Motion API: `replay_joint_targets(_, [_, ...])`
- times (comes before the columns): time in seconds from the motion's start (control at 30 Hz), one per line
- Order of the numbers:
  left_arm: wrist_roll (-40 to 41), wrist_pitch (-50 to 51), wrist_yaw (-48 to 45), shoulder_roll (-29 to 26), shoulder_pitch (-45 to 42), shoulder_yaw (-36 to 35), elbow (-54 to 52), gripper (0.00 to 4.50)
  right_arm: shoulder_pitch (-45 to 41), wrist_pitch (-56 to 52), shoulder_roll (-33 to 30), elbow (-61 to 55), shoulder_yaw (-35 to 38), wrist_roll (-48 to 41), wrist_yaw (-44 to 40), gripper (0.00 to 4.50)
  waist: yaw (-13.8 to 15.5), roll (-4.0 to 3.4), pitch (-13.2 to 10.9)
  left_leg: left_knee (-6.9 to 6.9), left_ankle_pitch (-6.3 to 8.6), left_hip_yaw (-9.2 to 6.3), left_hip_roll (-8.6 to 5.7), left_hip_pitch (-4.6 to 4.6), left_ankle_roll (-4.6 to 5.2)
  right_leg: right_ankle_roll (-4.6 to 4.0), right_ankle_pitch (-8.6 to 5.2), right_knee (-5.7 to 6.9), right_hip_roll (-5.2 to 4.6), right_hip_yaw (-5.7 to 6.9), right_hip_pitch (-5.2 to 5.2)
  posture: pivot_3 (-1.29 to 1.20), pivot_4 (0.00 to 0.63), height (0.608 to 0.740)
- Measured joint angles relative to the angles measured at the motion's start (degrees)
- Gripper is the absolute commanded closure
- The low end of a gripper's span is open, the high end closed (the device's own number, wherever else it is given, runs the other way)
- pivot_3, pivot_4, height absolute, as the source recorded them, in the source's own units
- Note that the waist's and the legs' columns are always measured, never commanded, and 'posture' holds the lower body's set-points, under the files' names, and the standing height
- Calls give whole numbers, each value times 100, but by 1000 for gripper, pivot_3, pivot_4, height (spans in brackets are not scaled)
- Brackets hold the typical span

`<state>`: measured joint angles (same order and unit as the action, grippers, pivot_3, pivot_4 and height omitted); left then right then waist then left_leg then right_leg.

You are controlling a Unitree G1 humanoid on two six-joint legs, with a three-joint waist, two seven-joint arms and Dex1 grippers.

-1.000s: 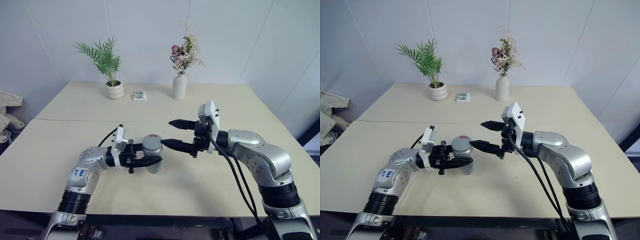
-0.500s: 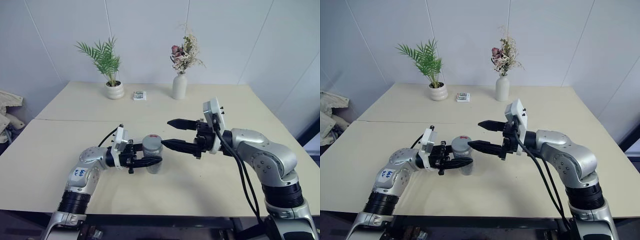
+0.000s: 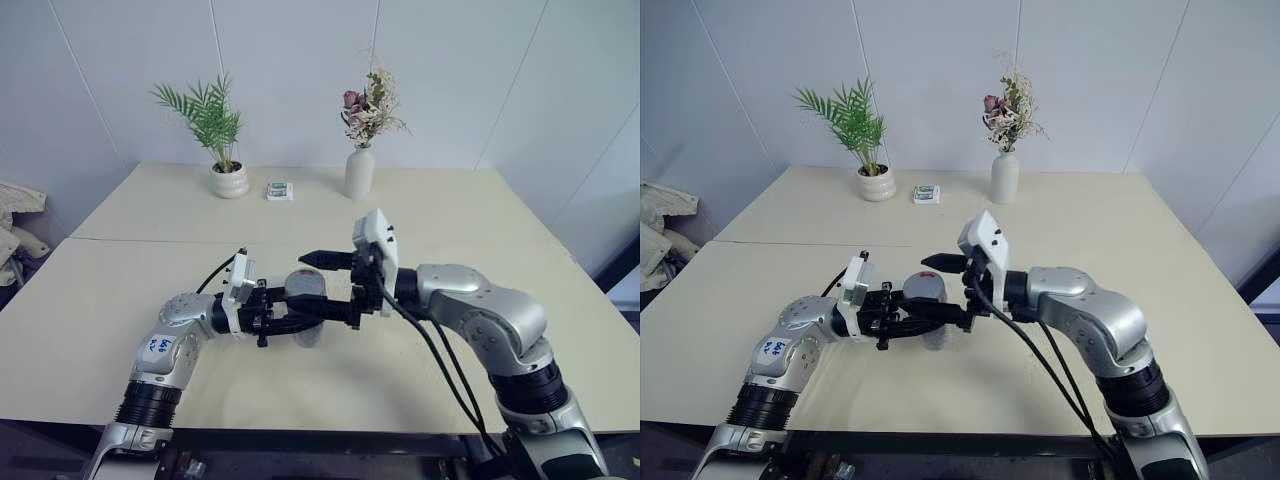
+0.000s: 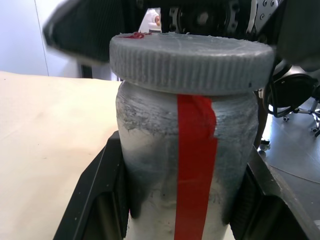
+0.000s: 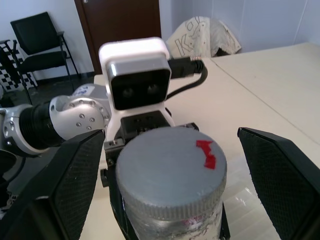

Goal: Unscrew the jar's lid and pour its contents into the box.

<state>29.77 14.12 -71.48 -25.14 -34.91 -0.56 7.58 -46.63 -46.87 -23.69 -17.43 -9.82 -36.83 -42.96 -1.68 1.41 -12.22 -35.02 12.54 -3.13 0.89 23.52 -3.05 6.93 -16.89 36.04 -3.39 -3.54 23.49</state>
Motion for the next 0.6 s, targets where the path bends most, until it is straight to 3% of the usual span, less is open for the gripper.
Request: replay_joint_targets(0.6, [0, 0, 12, 0, -1, 4, -1, 2500, -131, 186, 118, 213, -89, 404, -117, 19, -1, 0, 0, 1, 0, 0, 0, 0, 0, 0, 0, -1, 0, 0, 0, 0, 150, 740])
